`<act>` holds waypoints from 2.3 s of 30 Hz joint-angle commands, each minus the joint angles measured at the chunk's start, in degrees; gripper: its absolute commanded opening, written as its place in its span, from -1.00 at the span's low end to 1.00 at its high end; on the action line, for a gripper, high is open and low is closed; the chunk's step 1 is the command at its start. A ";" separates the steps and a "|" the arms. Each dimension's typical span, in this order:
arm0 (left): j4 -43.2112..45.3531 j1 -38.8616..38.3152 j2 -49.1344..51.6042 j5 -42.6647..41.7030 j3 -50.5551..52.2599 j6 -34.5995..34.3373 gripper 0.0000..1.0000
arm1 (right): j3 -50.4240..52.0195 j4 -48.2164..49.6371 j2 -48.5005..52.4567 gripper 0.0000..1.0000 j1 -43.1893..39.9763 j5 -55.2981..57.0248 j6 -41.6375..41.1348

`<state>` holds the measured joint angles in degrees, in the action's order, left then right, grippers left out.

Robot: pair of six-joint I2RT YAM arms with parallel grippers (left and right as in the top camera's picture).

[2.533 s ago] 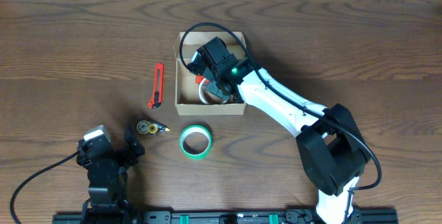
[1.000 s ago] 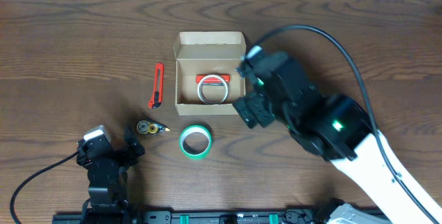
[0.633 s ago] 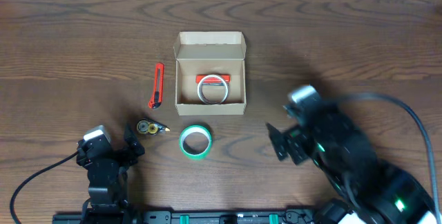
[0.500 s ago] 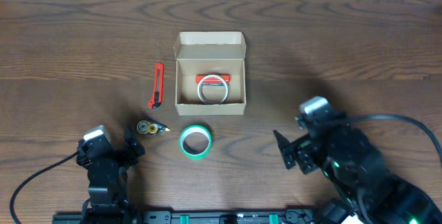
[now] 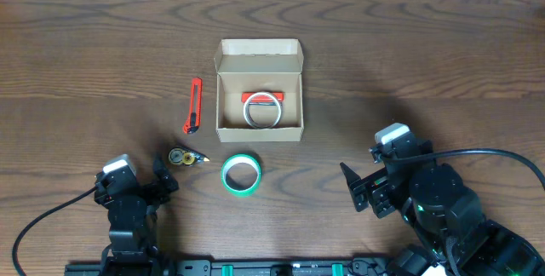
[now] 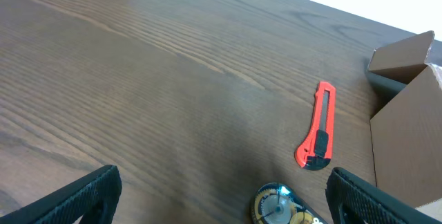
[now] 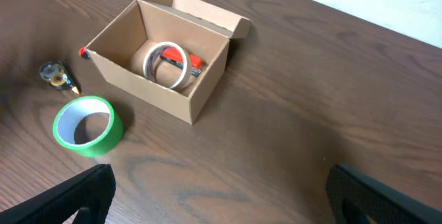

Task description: Pack container

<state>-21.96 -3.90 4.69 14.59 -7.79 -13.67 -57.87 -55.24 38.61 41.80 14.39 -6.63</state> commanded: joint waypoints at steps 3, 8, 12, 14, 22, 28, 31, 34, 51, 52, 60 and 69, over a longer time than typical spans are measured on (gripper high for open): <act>-0.07 0.00 -0.46 0.83 1.27 0.39 0.91 | 0.55 -0.09 0.02 0.98 -0.13 0.20 -0.39; -0.07 0.00 -0.46 0.83 1.27 0.39 0.91 | 0.55 -0.09 0.02 0.98 -0.13 0.20 -0.39; -0.07 -0.02 -0.46 0.83 1.27 0.37 0.91 | 0.55 -0.09 0.02 0.98 -0.13 0.20 -0.39; -0.07 0.00 -0.46 0.83 1.27 0.39 0.91 | 0.55 -0.09 0.02 0.98 -0.13 0.20 -0.39; -0.07 0.00 -0.46 0.83 1.27 0.37 0.91 | 0.55 -0.09 0.02 0.99 -0.13 0.20 -0.42; -0.07 -0.02 -0.46 0.83 1.27 0.37 0.91 | 0.55 -0.09 0.02 0.99 -0.13 0.20 -0.39; -0.09 -0.02 -0.46 0.83 1.27 0.39 0.91 | 0.55 -0.09 0.02 0.98 -0.13 0.20 -0.42; -0.07 0.00 -0.42 0.87 1.27 0.39 0.91 | 0.55 -0.09 0.02 0.98 -0.15 0.20 -0.42; -0.46 -0.02 35.17 -4.92 -27.82 -0.72 0.91 | 0.55 -0.09 0.02 0.99 -0.13 0.20 -0.39; -0.52 -0.02 36.94 -5.42 -29.40 -0.70 0.91 | 0.55 -0.09 0.02 0.99 -0.13 0.20 -0.39; -0.76 -0.02 57.07 -6.78 -45.92 -0.70 0.91 | 0.55 -0.09 0.02 0.99 -0.13 0.17 -0.39; -7.65 0.17 76.22 -7.10 -58.64 0.44 0.91 | 0.55 -0.09 0.02 0.99 -0.13 0.17 -0.42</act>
<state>-28.12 -3.90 76.09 7.86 -62.83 -13.85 -57.54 -55.40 38.61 41.80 14.39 -6.63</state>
